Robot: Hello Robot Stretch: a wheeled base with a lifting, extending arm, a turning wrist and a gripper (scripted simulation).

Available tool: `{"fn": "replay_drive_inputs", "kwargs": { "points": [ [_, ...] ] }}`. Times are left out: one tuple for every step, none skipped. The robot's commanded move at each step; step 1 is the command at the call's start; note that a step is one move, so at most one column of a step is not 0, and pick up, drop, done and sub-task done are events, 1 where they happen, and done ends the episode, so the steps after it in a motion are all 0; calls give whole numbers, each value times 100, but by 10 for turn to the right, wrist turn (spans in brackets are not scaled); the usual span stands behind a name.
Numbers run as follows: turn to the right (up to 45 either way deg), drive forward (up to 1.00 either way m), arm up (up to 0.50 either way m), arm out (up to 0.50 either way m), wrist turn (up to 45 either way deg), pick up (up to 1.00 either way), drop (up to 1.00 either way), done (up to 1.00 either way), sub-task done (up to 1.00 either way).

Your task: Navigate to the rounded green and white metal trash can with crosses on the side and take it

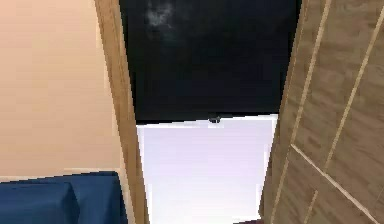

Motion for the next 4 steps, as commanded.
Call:
{"fn": "replay_drive_inputs", "kwargs": {
  "points": [
    [0,80,0,0,0,0,0,0,0],
    [-30,0,0,0,0,0,0,0,0],
    [0,40,0,0,0,0,0,0,0],
    [240,0,0,0,0,0,0,0,0]
  ]
}}
